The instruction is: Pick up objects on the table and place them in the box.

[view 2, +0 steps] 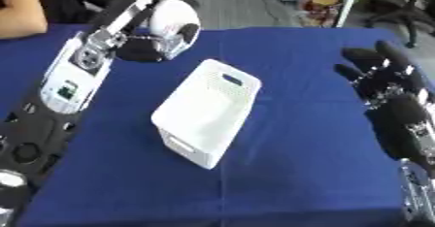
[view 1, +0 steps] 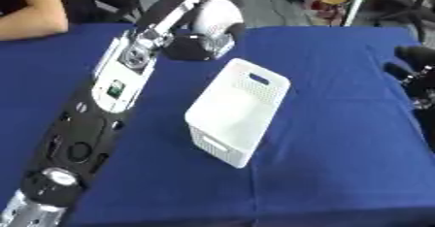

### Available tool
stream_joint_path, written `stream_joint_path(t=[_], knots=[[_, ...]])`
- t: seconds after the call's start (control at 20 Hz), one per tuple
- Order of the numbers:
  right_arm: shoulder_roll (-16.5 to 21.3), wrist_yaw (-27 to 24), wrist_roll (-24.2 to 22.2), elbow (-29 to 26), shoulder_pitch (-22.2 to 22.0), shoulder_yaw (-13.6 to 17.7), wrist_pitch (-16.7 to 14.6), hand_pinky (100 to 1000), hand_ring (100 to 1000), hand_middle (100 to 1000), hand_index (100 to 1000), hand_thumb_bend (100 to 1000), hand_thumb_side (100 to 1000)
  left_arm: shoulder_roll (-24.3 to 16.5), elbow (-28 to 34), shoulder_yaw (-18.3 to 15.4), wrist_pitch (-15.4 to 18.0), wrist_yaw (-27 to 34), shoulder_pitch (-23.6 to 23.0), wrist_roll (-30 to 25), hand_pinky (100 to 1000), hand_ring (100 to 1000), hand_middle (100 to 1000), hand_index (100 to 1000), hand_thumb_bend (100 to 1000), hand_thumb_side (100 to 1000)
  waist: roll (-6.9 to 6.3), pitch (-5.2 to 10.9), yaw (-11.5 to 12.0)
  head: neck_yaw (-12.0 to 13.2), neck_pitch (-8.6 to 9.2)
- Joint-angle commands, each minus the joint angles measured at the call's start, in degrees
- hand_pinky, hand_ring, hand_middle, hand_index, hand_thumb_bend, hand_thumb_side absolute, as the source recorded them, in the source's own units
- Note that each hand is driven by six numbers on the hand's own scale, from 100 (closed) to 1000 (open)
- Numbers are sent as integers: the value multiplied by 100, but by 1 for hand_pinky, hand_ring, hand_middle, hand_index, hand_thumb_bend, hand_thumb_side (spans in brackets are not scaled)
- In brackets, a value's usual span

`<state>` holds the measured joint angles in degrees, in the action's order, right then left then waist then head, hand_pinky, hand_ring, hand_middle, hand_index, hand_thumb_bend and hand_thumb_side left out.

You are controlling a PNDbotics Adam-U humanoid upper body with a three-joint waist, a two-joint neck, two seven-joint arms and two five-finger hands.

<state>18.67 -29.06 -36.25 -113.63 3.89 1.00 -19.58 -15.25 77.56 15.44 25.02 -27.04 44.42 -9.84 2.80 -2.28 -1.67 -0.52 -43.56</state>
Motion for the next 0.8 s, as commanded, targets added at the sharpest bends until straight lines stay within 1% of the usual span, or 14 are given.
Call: stream_joint_path(t=[0.05,0.25,0.4,0.45,0.5,0.55,0.6,0.65,0.8], knots=[[91,-20,-25,-97,70,1,0,974,1000,888,1000,100,602,10,-122,119,297,-303,61,-131,100,152,469,656,100,433,-1,71,-1,41,22],[97,-25,-36,-97,72,-4,-6,974,1000,888,1000,100,600,52,-451,252,691,-799,4,-302,100,156,472,665,100,394,12,66,9,59,19],[92,-28,-47,-97,75,-9,-6,975,1000,889,1000,100,602,119,-659,318,945,-1056,-13,-366,100,169,483,681,100,356,22,62,10,66,28],[90,-28,-49,-97,74,-9,-7,975,1000,889,1000,100,602,137,-702,341,1027,-1133,-19,-384,100,190,496,698,100,266,26,61,9,69,28],[88,-29,-51,-97,72,-10,-7,975,1000,889,1000,100,602,155,-733,366,1116,-1196,-25,-412,100,228,512,713,100,378,30,60,8,73,27],[86,-29,-52,-97,69,-10,-6,975,1000,889,1000,100,602,175,-752,380,1213,-1237,-28,-439,100,248,524,724,229,537,34,60,7,76,26],[84,-29,-53,-97,67,-10,-6,975,1000,889,1000,100,602,193,-765,381,1300,-1266,-29,-459,104,251,527,727,324,600,37,61,7,79,25],[83,-30,-55,-97,67,-11,-6,975,1000,889,1000,100,602,208,-782,375,1368,-1291,-27,-471,110,256,532,730,363,623,39,61,6,81,26],[77,-33,-59,-97,66,-13,-5,976,1000,889,1000,100,603,247,-854,360,1488,-1394,-24,-451,119,267,550,740,393,665,45,59,1,87,34]])
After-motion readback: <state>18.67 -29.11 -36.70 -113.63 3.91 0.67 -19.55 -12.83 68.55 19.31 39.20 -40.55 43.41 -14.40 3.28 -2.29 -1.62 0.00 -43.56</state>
